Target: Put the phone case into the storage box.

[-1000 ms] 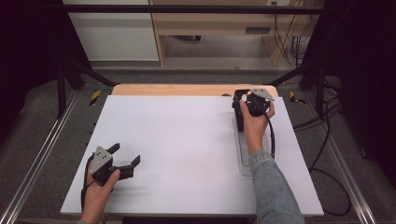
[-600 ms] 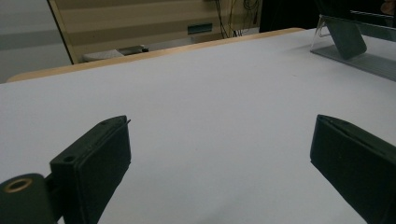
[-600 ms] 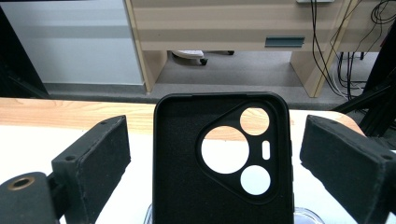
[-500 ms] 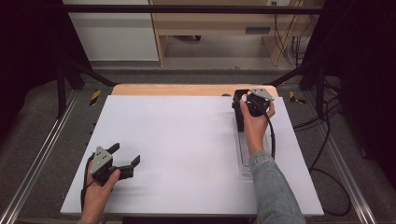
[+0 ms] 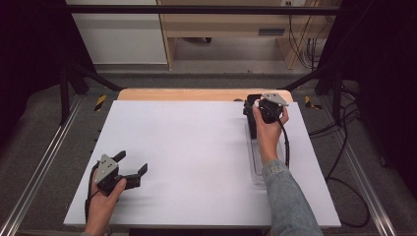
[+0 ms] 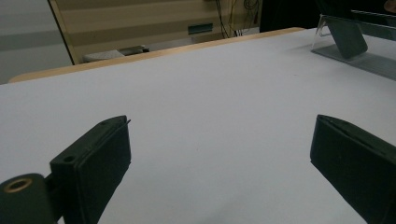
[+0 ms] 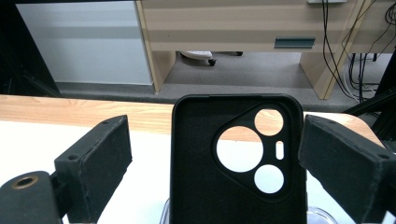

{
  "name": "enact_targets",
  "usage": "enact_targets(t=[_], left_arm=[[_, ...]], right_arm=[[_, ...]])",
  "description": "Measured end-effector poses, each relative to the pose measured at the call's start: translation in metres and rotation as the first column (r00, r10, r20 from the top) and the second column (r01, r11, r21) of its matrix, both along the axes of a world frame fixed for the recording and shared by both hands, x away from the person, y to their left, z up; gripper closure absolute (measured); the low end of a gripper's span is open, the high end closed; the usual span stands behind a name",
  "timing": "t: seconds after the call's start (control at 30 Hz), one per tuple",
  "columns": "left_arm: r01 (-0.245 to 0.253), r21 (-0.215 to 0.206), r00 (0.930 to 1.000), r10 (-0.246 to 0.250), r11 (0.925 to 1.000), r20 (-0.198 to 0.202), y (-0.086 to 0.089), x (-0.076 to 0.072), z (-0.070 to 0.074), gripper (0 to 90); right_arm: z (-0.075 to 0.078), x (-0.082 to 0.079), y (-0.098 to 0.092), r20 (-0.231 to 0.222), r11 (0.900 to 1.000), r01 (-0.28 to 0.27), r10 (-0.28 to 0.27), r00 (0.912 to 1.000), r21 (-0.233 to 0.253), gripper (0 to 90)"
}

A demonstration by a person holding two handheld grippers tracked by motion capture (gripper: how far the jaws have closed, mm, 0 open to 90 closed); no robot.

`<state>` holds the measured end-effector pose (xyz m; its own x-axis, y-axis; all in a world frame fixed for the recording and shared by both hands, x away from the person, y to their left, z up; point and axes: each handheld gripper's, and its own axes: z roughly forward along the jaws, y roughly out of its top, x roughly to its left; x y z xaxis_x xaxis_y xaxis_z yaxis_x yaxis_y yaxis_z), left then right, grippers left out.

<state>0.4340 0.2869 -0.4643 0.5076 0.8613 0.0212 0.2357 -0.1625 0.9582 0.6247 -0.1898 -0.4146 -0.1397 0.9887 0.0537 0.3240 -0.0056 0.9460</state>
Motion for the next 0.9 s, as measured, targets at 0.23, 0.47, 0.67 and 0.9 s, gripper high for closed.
enact_targets(t=[0.23,0.47,0.67,0.9], left_arm=[[-0.001,0.002,1.0000,0.001,1.0000,0.001,0.000,0.000,0.000,5.2],[-0.004,0.007,1.0000,0.004,1.0000,0.003,0.000,0.000,0.000,5.1],[-0.005,0.013,1.0000,0.005,0.9999,0.003,0.000,-0.001,-0.001,5.1],[-0.005,0.014,1.0000,0.005,0.9999,0.004,-0.002,-0.002,-0.001,5.0]], right_arm=[[0.007,-0.005,0.002,0.014,1.000,-0.007,0.007,0.9999,0.013,10.2],[0.016,-0.014,0.004,0.028,0.999,-0.025,0.025,0.9993,0.020,10.2],[0.026,-0.026,0.003,0.037,0.998,-0.047,0.046,0.9983,0.037,9.7],[0.036,-0.043,-0.001,0.042,0.995,-0.078,0.075,0.9963,0.058,9.1]])
